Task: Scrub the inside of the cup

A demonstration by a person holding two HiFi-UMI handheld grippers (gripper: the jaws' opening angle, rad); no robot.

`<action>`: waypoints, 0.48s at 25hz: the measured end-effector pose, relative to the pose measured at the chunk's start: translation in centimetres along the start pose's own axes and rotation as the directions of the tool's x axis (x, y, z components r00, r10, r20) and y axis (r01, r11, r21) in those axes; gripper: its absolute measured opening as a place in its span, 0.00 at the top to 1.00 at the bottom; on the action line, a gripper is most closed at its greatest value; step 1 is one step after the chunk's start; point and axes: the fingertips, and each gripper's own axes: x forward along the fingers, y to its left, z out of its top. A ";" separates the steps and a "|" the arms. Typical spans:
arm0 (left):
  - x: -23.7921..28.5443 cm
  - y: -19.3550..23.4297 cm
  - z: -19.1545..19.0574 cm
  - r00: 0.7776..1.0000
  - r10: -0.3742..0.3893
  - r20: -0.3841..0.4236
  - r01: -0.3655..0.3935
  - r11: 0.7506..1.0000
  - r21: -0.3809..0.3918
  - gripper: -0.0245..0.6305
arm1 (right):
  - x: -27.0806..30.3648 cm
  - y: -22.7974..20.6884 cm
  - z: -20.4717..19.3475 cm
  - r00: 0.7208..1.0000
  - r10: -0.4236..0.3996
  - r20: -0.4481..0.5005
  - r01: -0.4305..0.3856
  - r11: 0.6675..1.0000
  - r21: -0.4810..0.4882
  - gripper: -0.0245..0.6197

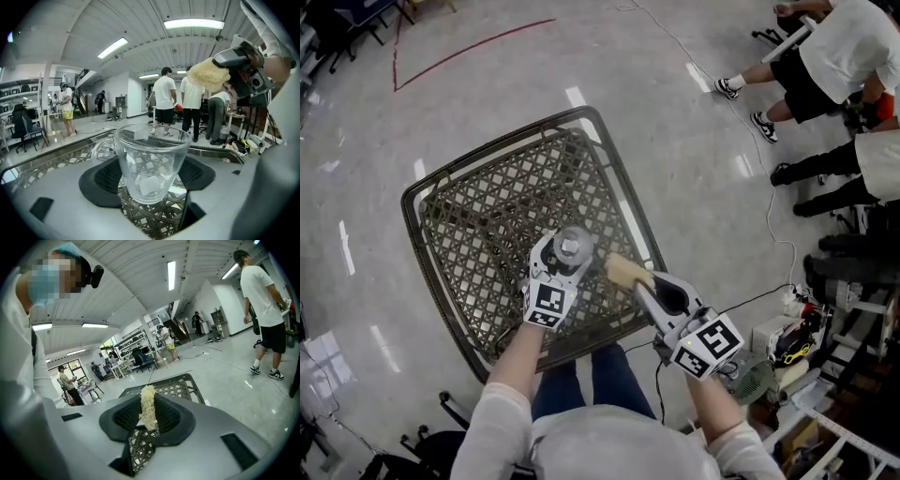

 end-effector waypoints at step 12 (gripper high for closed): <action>0.6 -0.3 -1.3 1.000 -0.002 -0.014 0.002 1.000 -0.020 0.42 | 0.0 -0.4 -0.6 1.000 0.002 -0.020 -0.002 1.000 0.001 0.82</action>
